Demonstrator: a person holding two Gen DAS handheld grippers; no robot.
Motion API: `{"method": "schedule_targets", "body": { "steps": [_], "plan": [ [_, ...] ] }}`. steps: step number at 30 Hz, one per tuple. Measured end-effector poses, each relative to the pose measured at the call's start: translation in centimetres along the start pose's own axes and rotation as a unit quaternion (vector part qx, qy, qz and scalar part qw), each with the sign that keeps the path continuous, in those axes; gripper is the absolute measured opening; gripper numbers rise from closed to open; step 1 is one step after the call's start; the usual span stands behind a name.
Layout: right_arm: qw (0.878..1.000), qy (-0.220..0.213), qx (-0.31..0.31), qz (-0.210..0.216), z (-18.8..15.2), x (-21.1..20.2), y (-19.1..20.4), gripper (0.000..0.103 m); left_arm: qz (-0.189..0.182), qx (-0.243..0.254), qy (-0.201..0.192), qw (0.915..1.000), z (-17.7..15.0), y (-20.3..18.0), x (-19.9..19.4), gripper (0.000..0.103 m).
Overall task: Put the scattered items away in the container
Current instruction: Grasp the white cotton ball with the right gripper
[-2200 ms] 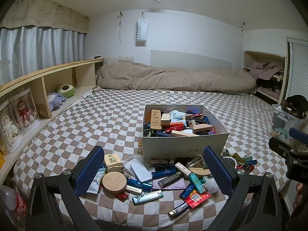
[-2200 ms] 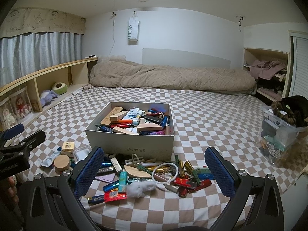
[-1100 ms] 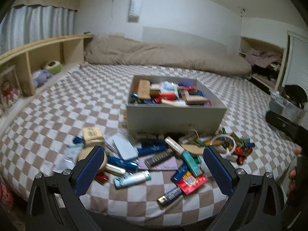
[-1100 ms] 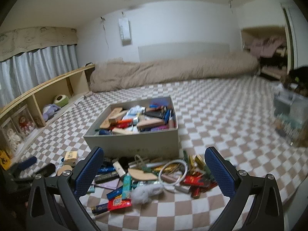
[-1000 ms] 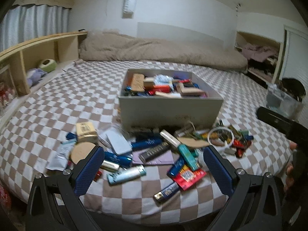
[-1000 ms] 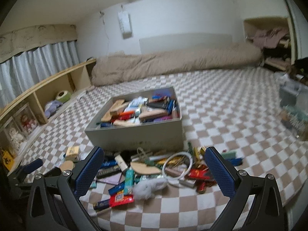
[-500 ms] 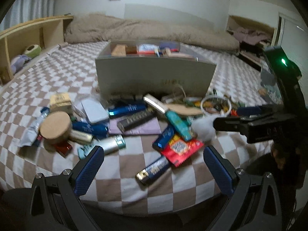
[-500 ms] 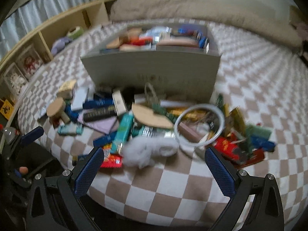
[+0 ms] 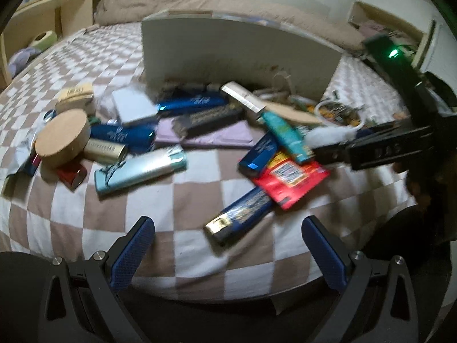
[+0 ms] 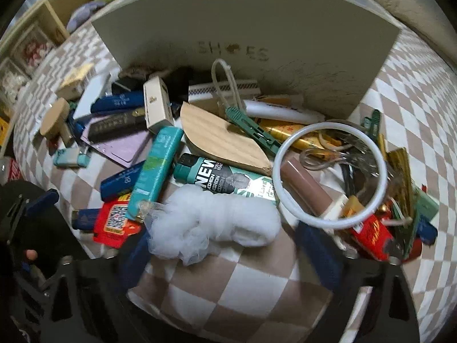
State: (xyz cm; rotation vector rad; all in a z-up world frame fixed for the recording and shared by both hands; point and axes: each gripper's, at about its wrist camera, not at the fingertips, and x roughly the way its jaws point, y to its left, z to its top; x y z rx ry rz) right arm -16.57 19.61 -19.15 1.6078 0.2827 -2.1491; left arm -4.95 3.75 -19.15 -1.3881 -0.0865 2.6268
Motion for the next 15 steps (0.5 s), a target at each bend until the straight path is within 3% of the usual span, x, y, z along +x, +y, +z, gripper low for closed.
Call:
{"method": "schedule_targets", "body": {
  "steps": [1,4,8,15],
  "plan": [
    [1.0,-0.001,-0.003,0.0,0.1,0.1,0.0,0.077,0.01,0.0,0.004,0.9999,0.0,0.1,0.2,0.103],
    [1.0,-0.009,-0.009,0.0,0.3,-0.1,0.1,0.072,0.042,0.002,0.012,0.999,0.0,0.3,0.7,0.103],
    [0.999,-0.027,0.017,0.028,0.0,-0.9,-1.1,0.068,0.084,0.007,0.016,0.9963,0.1,0.7,1.0,0.103],
    [0.99,-0.087,0.071,0.086,-1.0,-3.5,-2.8,0.068,0.169,-0.049,0.003,0.9845,1.4,4.2,0.6,0.103]
  ]
}}
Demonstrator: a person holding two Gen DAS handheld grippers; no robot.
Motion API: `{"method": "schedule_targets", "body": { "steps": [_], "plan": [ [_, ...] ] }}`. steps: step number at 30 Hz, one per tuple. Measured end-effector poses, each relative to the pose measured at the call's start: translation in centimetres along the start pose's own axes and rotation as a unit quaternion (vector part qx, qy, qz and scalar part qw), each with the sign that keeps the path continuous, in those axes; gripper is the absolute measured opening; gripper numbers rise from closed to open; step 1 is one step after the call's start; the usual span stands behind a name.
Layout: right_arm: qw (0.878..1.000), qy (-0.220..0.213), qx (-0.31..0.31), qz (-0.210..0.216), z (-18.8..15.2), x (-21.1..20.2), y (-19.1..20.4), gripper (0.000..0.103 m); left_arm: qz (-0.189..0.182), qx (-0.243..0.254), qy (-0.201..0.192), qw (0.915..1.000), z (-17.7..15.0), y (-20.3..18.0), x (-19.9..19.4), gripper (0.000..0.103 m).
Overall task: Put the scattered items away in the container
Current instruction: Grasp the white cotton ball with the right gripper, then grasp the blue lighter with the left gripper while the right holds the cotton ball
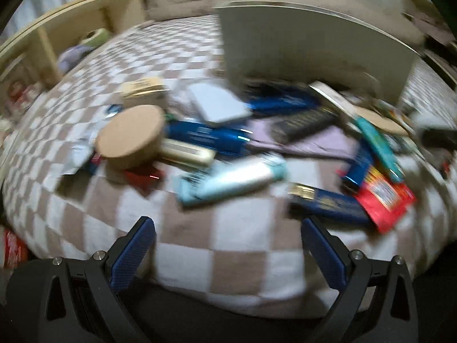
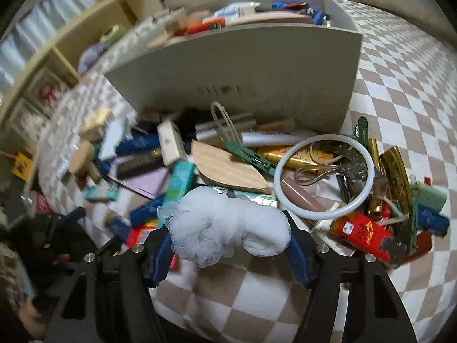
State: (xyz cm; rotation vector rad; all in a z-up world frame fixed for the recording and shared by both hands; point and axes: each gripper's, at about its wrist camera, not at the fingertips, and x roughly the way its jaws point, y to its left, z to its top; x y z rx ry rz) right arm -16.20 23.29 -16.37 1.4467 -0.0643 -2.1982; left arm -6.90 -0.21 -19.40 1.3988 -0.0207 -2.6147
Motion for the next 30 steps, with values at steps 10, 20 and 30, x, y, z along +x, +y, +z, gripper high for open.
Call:
{"method": "schedule_targets", "body": {
  "steps": [10,20,30],
  "plan": [
    [0.991,-0.062,0.086,0.079,-0.1,-0.7,-0.3,0.068,-0.084,0.133,-0.007,0.9876,-1.6,-3.9,-2.5,0.103],
    [0.985,-0.094,0.115,0.087,-1.0,-1.9,-1.4,0.068,-0.104,0.221,-0.016,0.9695,-0.1,-7.5,-1.7,0.102],
    [0.983,-0.11,0.118,0.091,-1.5,-2.4,-1.6,0.068,-0.176,0.231,0.013,0.9568,2.2,-6.4,-0.6,0.083]
  ]
}}
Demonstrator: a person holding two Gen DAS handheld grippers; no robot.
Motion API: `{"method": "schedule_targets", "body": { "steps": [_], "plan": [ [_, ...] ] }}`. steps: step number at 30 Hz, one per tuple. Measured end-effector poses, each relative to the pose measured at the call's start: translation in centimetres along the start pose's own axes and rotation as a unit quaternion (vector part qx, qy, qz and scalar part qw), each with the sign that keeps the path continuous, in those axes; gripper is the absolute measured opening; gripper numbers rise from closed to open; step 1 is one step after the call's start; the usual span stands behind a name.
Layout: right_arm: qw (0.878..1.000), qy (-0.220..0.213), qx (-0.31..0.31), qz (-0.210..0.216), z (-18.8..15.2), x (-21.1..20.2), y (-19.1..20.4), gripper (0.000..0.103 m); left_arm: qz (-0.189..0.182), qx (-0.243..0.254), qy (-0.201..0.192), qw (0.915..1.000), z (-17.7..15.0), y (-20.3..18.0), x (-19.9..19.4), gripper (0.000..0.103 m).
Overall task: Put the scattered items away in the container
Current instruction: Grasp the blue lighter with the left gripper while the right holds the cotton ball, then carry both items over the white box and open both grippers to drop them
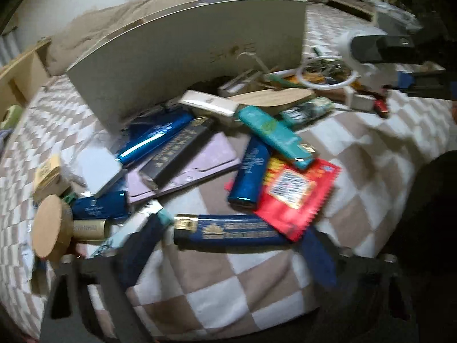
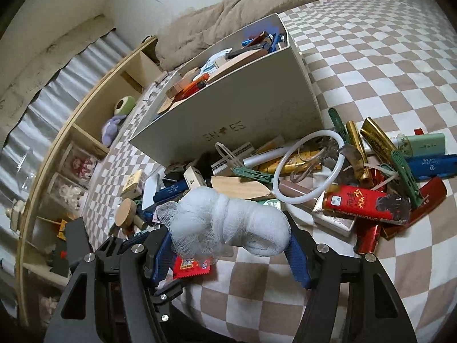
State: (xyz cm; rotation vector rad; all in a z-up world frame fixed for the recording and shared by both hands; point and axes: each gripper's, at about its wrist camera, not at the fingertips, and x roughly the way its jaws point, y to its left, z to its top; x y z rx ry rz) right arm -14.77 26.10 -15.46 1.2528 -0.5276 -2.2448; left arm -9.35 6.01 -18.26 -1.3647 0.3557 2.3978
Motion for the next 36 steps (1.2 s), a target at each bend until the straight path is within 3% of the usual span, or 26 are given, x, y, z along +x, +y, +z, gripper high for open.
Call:
{"method": "schedule_targets", "body": {
  "steps": [10,19,29,36],
  "plan": [
    [1.0,-0.008,-0.007,0.005,-0.3,-0.3,0.9,0.068,-0.023,-0.046,0.003,0.9987,-0.2,2.3,-1.6,0.083],
    [0.999,-0.007,-0.031,0.007,-0.6,-1.1,2.9,0.068,-0.014,-0.094,-0.064,0.9934,-1.7,4.1,-7.4,0.083],
    [0.995,-0.038,-0.086,-0.021,1.8,-3.1,6.2,0.068,-0.009,-0.106,-0.169,0.9799,4.1,6.6,-11.4,0.083],
    [0.992,-0.057,-0.103,-0.033,5.9,-3.9,7.5,0.068,-0.005,-0.111,-0.207,0.9721,8.2,8.3,-11.8,0.083]
  ]
}}
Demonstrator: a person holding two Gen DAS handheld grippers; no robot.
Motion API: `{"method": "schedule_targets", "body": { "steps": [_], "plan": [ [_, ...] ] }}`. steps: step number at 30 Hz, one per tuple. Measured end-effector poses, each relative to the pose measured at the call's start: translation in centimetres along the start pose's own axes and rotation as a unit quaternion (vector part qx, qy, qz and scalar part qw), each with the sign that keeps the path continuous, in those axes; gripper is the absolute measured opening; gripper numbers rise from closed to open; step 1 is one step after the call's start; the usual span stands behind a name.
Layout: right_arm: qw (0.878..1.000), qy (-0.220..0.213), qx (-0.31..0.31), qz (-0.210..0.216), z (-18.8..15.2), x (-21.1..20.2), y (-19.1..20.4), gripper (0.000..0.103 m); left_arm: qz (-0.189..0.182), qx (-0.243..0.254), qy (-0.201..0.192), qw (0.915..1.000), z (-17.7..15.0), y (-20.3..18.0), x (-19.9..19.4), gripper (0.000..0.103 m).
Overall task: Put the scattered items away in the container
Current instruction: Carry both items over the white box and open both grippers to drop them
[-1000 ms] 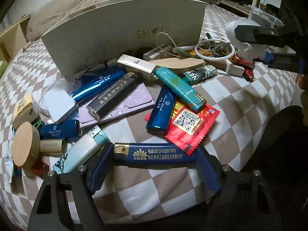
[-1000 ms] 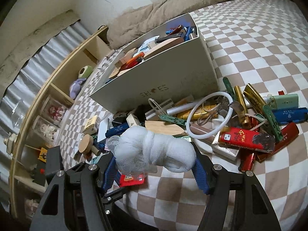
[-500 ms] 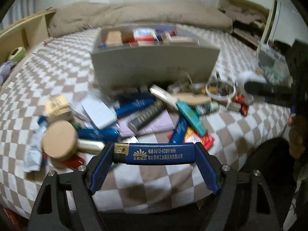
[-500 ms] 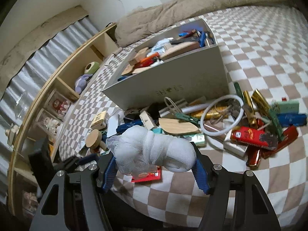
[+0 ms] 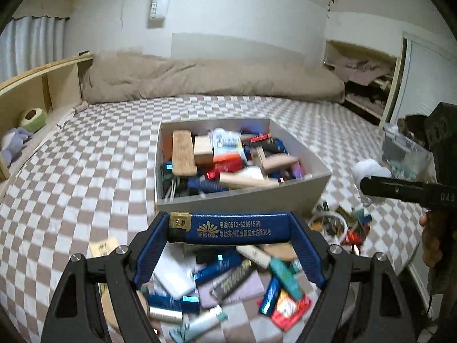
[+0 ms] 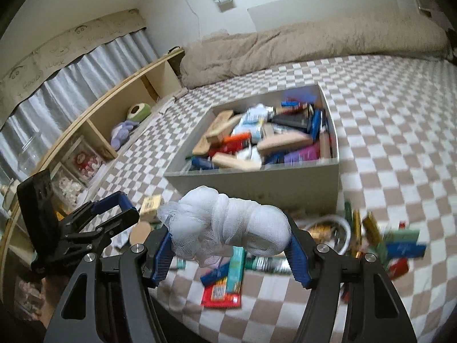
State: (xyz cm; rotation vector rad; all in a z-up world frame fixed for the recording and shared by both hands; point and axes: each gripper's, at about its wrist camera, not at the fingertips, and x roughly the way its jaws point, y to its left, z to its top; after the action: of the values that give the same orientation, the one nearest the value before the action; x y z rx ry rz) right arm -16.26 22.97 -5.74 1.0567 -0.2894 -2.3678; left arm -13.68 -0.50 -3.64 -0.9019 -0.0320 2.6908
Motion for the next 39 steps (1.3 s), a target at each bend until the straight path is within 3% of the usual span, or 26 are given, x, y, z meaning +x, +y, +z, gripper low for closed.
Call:
{"method": "schedule_targets", "body": {
  "steps": [6,17,30,33,36,39],
  "plan": [
    [1.0,0.0,0.004,-0.01,5.5,1.6,-0.8,0.068,-0.003,-0.006,-0.011,0.9999,2.8,0.6,2.4,0.083],
    [0.996,0.044,0.012,-0.077,15.6,8.9,-3.7,0.068,-0.001,-0.024,0.003,0.9997,7.0,4.0,6.7,0.083],
    [0.985,0.084,0.037,-0.145,19.5,18.6,-9.1,0.068,-0.027,-0.043,0.036,0.9981,13.2,5.5,12.3,0.083],
    [0.984,0.092,0.021,-0.152,19.8,19.7,-9.5,0.073,-0.032,-0.051,0.052,0.9968,14.2,5.5,14.3,0.083],
    [0.985,0.075,0.005,-0.157,19.9,19.4,-9.4,0.096,-0.037,-0.062,0.069,0.995,14.8,5.3,16.4,0.083],
    [0.989,0.054,0.005,-0.138,19.8,18.0,-9.5,0.096,-0.031,-0.064,0.087,0.9936,15.3,4.9,18.5,0.083]
  ]
}}
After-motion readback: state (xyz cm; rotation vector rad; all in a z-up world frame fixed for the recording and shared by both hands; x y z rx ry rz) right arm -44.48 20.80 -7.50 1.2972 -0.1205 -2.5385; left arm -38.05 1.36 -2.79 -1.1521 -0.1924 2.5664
